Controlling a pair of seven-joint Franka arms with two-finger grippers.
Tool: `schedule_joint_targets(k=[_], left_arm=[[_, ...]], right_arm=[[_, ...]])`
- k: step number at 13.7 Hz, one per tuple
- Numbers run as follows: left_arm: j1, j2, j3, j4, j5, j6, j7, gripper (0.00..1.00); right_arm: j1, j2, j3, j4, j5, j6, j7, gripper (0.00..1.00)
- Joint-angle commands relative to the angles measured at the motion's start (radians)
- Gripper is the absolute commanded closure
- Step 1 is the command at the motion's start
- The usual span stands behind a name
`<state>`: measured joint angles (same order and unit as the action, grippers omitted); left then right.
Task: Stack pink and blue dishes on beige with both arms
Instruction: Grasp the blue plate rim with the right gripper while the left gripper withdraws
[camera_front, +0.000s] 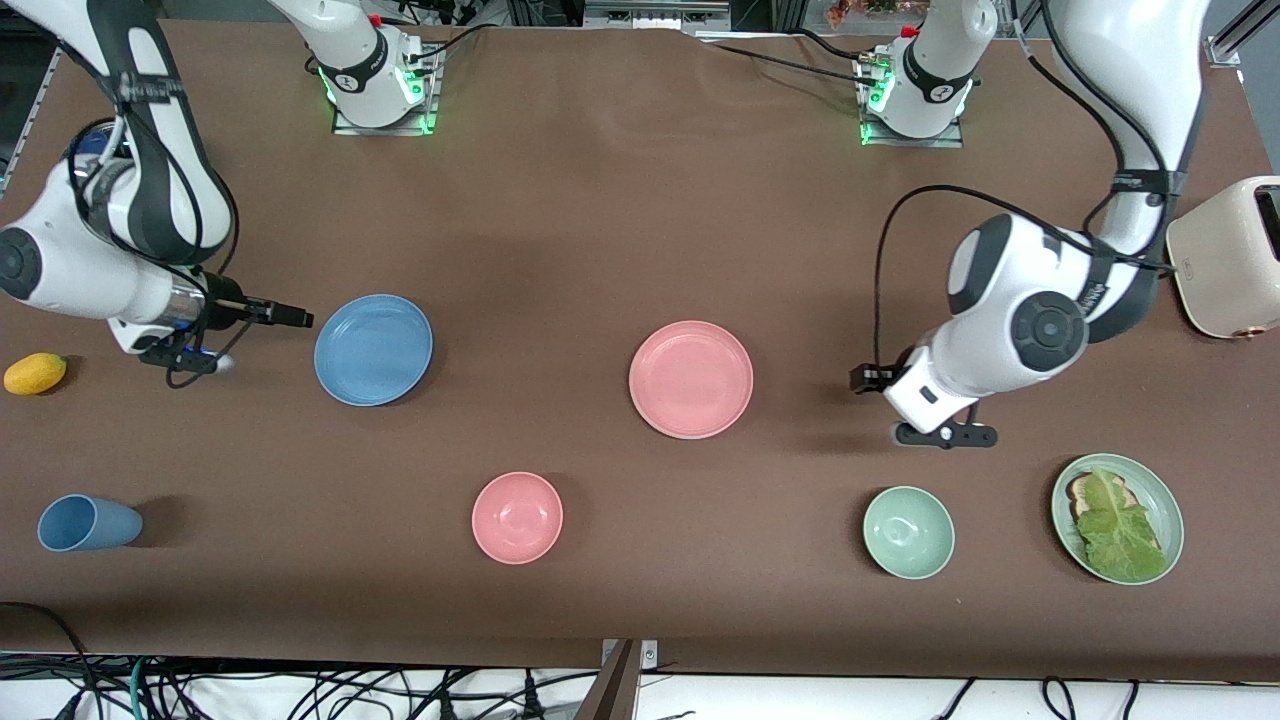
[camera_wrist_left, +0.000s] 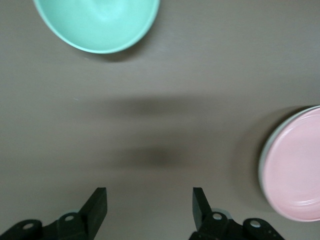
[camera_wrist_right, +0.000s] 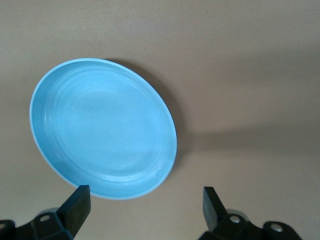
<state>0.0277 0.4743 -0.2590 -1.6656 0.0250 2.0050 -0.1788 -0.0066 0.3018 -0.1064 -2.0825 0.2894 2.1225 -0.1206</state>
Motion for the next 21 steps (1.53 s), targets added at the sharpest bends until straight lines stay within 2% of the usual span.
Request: schedule_joint_targets(k=[1, 3, 5, 6, 9, 11, 12, 13, 14, 17, 18, 21], left_arm=[[0.030, -0.035, 0.047, 0.001, 0.010, -0.049, 0.160, 0.22], [0.055, -0.055, 0.090, 0.001, 0.007, -0.078, 0.255, 0.21], [0.055, -0.072, 0.145, 0.001, 0.004, -0.109, 0.318, 0.20], [0.057, -0.080, 0.164, 0.003, 0.004, -0.126, 0.323, 0.20], [0.058, -0.141, 0.173, 0.018, 0.003, -0.207, 0.299, 0.21], [0.057, -0.163, 0.172, 0.073, 0.003, -0.312, 0.213, 0.20], [0.057, -0.167, 0.172, 0.111, 0.003, -0.371, 0.185, 0.20], [0.058, -0.175, 0.172, 0.150, 0.003, -0.426, 0.185, 0.17], [0.058, -0.186, 0.172, 0.191, 0.004, -0.477, 0.183, 0.00], [0.055, -0.221, 0.169, 0.273, 0.007, -0.580, 0.180, 0.00], [0.051, -0.242, 0.167, 0.273, 0.012, -0.580, 0.173, 0.00], [0.046, -0.316, 0.165, 0.247, 0.006, -0.601, 0.179, 0.00]], right_arm=[[-0.064, 0.118, 0.002, 0.016, 0.111, 0.075, -0.169, 0.01], [-0.081, 0.169, 0.002, 0.028, 0.192, 0.085, -0.214, 0.12], [-0.085, 0.206, 0.002, 0.051, 0.240, 0.093, -0.224, 0.19], [-0.096, 0.220, 0.004, 0.061, 0.257, 0.089, -0.225, 0.28], [-0.101, 0.250, 0.004, 0.096, 0.294, 0.060, -0.218, 0.63], [-0.107, 0.250, 0.004, 0.108, 0.295, 0.021, -0.214, 0.89], [-0.107, 0.252, 0.004, 0.108, 0.295, 0.010, -0.211, 0.98], [-0.107, 0.252, 0.004, 0.108, 0.295, 0.008, -0.211, 1.00], [-0.105, 0.250, 0.004, 0.108, 0.295, 0.007, -0.212, 1.00], [-0.105, 0.237, 0.002, 0.149, 0.292, -0.100, -0.225, 1.00], [-0.104, 0.209, 0.002, 0.177, 0.280, -0.195, -0.214, 1.00], [-0.090, 0.111, 0.011, 0.216, 0.248, -0.359, -0.186, 1.00]])
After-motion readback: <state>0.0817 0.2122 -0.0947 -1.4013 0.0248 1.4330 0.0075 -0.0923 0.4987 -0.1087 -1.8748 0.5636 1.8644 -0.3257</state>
